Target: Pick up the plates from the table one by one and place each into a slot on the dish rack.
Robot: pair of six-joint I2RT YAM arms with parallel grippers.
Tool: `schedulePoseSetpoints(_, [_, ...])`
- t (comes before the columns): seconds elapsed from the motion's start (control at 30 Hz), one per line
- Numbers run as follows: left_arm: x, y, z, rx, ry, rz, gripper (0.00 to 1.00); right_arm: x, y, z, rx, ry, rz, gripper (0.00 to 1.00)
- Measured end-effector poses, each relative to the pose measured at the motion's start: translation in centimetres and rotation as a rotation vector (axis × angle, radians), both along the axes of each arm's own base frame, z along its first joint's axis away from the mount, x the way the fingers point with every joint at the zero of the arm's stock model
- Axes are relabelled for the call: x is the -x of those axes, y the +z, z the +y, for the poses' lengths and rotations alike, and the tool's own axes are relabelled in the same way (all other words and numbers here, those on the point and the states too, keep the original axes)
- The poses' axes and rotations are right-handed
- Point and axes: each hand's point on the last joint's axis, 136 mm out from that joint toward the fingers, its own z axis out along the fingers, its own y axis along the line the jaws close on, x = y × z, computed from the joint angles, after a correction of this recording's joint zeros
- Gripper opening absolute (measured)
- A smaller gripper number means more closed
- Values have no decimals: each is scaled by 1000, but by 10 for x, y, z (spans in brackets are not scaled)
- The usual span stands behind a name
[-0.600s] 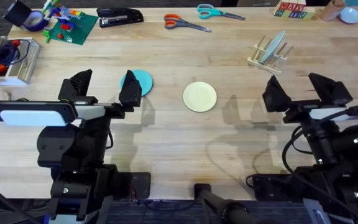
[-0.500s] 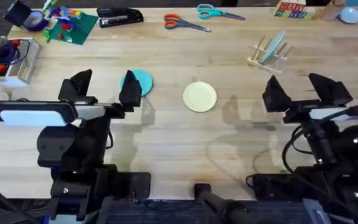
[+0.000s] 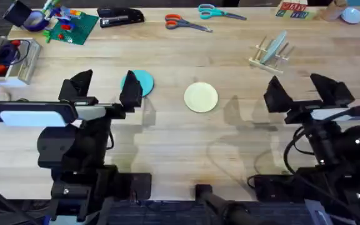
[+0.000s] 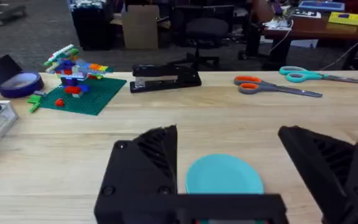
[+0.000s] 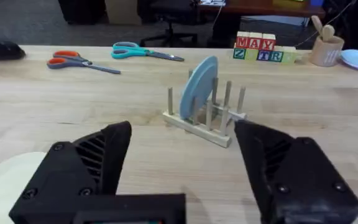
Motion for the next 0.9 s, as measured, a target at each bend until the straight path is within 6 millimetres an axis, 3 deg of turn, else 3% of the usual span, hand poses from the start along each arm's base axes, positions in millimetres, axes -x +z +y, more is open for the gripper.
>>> schedulePoseSetpoints(0.5, [2,4,0,0,0,11,993,0,3,0,0,0,-7,994])
schedulePoseSetpoints(0.7, [15,29,0,0,0,51,994,8,30,5,-3,32,-16,995])
schedulePoseSetpoints(0.9, [37,73,0,0,1,48,994,27,54,11,-8,65,62,995])
